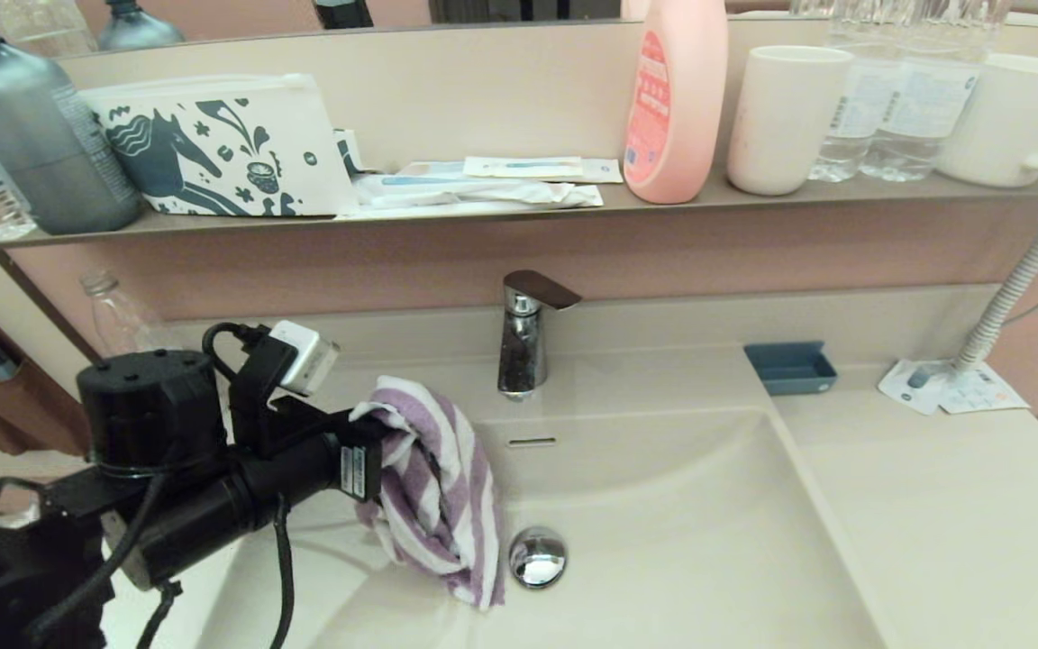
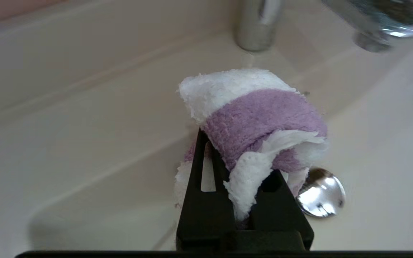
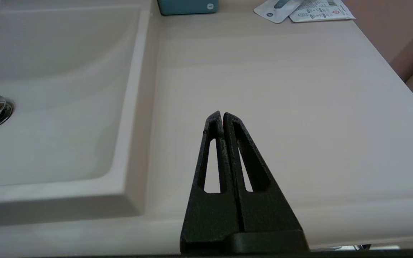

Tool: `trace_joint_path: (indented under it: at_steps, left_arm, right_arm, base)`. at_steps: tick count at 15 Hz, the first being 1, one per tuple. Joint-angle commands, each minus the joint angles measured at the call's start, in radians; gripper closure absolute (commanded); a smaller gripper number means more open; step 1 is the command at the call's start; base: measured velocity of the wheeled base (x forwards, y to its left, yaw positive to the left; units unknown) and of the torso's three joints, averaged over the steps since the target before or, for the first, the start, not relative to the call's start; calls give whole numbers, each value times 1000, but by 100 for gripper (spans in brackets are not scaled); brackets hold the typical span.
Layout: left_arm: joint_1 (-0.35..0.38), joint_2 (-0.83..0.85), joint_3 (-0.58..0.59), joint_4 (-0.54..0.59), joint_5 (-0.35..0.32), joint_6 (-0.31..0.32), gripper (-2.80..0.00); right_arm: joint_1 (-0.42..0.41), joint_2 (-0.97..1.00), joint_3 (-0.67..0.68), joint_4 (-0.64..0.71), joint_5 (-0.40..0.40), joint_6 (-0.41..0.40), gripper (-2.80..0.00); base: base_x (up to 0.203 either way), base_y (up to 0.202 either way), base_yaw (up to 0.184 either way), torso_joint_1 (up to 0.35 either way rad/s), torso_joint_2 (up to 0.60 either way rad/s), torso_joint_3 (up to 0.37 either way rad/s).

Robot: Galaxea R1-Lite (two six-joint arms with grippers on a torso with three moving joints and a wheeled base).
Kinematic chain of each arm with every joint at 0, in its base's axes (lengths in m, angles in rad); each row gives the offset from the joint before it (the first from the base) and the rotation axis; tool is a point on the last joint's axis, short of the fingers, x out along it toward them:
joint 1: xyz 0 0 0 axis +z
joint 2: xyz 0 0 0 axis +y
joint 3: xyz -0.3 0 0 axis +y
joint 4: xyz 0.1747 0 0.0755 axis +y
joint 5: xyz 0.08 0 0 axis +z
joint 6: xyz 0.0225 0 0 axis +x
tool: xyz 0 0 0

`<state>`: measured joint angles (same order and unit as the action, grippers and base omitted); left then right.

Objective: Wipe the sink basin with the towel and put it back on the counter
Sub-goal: Wipe the sink

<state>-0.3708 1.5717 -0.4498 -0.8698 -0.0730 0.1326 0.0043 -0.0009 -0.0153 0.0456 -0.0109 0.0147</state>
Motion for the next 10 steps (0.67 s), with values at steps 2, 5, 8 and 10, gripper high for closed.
trace_joint_path:
  at_steps: [2, 5, 8, 10]
  left_arm:
    - [47, 79, -19, -89, -10, -11, 0]
    - [81, 237, -36, -296, -9, -24, 0]
    - [109, 416, -93, -476, 1, -22, 0]
    - [118, 510, -134, -549, 9, -22, 0]
  right_arm:
    - [0, 1, 0, 0, 0, 1, 0]
    - [0, 1, 0, 0, 0, 1, 0]
    - [0, 1, 0, 0, 0, 0, 0]
    - [0, 1, 0, 0, 0, 1, 0]
  base:
    - [0, 0, 0, 0, 0, 0]
    - [0, 0, 0, 0, 0, 0]
    - [0, 0, 0, 0, 0, 0]
    - [0, 0, 0, 0, 0, 0]
